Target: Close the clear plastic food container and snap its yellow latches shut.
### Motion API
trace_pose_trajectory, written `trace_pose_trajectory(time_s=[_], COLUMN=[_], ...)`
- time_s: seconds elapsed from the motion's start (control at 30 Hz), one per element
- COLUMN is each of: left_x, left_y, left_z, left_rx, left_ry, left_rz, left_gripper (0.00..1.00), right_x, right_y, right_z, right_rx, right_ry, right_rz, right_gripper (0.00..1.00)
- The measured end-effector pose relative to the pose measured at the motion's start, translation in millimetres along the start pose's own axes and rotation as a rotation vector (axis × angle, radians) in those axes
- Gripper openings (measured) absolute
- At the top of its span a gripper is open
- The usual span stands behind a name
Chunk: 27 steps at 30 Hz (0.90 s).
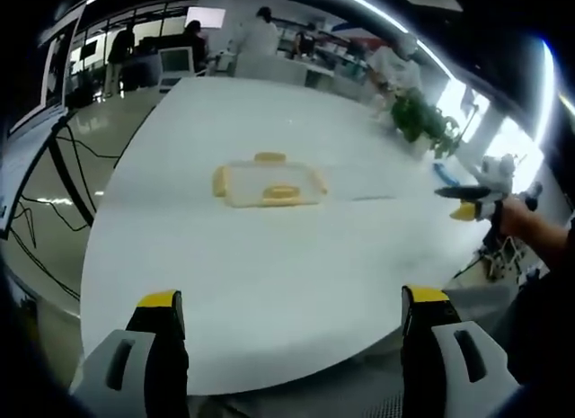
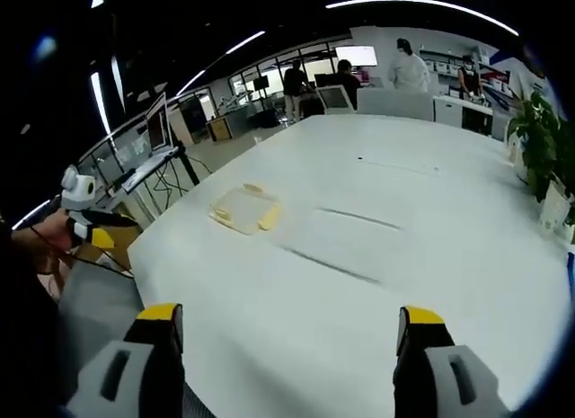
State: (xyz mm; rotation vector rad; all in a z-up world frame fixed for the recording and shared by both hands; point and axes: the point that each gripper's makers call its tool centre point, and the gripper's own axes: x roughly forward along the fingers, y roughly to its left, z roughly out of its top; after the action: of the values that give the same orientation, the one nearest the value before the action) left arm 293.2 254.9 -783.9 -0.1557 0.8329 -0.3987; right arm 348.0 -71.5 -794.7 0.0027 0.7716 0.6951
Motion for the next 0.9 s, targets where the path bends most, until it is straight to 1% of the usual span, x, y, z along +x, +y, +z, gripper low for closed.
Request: trace_pose_trajectory(time_s=[0.03, 0.17, 0.33, 0.43, 0.53, 0.73, 0.83, 0.9], left_x=[1, 5, 9, 11, 12, 12, 12, 12], left_y=[0.1, 3.4, 6.3, 7.6, 8.7, 12.3, 12.6, 13.8], left_z=[0.0, -0.1, 1.1, 1.0, -0.2, 3.0, 3.2, 3.5], left_rx=[0.0, 0.016, -0.002, -0.005, -0.008, -0.012, -0.011, -0.011], left_ry=[0.002, 0.013, 0.014, 0.018, 0.028, 0.02, 0.027, 0.028], left_rz=[-0.001, 0.011, 0.009, 0.01, 0.009, 0.01, 0.004, 0.005], left_gripper=[0.99, 0.98, 0.97, 0.95, 0.95, 0.95, 0.89, 0.9], right_x=[1, 5, 8, 9, 11, 14, 15, 15], right_y=[1, 2, 2, 1, -2, -3, -4, -4], right_z=[-0.2, 5.2, 7.5, 12.6, 13.9, 16.8, 16.3, 16.4], right_rx=[-0.005, 0.001, -0.007, -0.004, -0.013, -0.027, -0.033, -0.041], right_ry=[0.007, -0.001, 0.005, -0.011, -0.007, -0.009, -0.003, -0.002], right_rz=[0.001, 0.002, 0.008, 0.012, 0.013, 0.023, 0.025, 0.025], right_gripper=[1.0, 1.0, 0.97, 0.95, 0.95, 0.94, 0.94, 0.94])
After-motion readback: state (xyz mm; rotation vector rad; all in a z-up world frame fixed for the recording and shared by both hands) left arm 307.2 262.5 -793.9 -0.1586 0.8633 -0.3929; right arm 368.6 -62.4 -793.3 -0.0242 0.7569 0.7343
